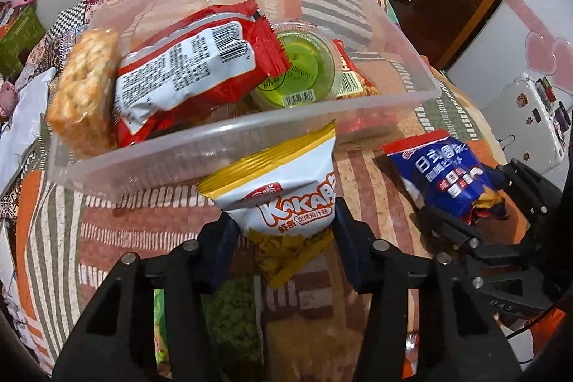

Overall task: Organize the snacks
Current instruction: 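Grasp the Kokako bag with the left gripper while the right gripper grasps the blue cracker bag, then carry both held bags into the clear box and open both grippers, then grasp the cookie bag with the left gripper while the right gripper grasps the orange chip bag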

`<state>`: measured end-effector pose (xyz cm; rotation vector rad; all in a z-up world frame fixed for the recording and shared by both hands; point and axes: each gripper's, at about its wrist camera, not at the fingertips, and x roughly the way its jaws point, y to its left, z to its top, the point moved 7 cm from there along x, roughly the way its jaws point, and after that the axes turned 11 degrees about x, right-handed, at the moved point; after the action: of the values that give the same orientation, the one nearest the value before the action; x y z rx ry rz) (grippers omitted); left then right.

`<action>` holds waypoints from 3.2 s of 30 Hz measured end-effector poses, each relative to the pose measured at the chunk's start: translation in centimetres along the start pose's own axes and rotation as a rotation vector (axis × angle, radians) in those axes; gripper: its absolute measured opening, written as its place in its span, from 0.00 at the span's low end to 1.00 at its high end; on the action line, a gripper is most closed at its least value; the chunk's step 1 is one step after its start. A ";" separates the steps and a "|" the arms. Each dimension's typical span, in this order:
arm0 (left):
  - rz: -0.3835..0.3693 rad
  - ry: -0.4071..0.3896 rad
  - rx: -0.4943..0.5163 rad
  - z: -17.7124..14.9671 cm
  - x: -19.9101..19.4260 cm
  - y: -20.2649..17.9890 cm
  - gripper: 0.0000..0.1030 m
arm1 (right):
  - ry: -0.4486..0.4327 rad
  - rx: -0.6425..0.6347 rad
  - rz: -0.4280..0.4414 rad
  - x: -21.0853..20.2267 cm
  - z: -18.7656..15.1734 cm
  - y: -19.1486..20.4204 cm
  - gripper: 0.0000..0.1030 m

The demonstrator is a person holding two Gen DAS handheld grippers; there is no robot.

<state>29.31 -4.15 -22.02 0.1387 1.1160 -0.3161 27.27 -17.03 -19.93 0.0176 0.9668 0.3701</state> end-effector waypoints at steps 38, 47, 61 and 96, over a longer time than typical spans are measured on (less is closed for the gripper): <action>0.115 -0.256 -0.035 7.2 -7.6 7.1 0.49 | -0.260 0.019 0.067 -1.8 11.7 4.2 0.63; 0.105 -0.221 -0.075 8.4 -3.5 9.5 0.49 | -0.179 0.021 0.055 3.2 13.3 4.7 0.63; 0.082 -0.239 -0.102 9.0 -3.1 9.6 0.52 | -0.147 0.013 0.018 3.6 13.1 4.0 0.73; 0.089 -0.185 -0.053 -10.5 -10.5 4.8 0.67 | -0.141 -0.095 0.130 -5.4 -2.9 12.1 0.82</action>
<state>17.64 5.11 -17.37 0.1095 0.9310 -0.2155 18.52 -7.78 -15.14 0.0207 0.8098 0.5276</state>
